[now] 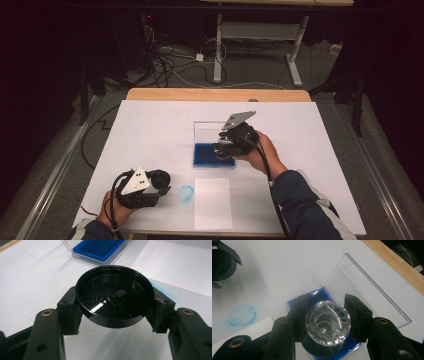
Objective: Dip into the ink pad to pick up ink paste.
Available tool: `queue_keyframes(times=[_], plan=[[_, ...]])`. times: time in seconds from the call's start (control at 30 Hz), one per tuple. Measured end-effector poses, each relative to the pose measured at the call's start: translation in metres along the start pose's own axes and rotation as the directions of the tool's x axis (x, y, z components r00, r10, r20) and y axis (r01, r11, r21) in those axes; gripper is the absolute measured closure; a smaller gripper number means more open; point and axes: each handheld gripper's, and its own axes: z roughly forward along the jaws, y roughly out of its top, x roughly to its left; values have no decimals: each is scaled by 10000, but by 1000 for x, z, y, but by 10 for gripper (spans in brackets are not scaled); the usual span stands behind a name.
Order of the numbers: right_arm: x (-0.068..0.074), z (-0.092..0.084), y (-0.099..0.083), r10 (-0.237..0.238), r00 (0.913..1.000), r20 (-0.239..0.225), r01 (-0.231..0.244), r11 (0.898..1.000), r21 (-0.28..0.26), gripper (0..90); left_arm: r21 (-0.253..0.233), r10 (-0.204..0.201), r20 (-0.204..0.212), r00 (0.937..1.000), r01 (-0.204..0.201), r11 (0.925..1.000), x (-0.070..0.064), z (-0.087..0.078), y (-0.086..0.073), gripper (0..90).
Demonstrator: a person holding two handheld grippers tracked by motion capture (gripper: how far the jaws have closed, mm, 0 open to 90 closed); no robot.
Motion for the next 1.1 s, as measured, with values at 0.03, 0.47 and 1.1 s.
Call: queue_keyframes(times=[0.03,0.47,1.1], plan=[[0,-1,0,24,10000,-13,-24,10000,6,562,2,-1,-4,10000,1,10000,0,0,0,365],[2,-6,2,-158,9999,-45,157,9999,-56,562,30,-9,12,10000,9,10000,0,0,-1,365],[3,-15,2,-43,9999,-115,44,10000,44,562,40,-26,53,10000,26,10000,-1,2,0,365]])
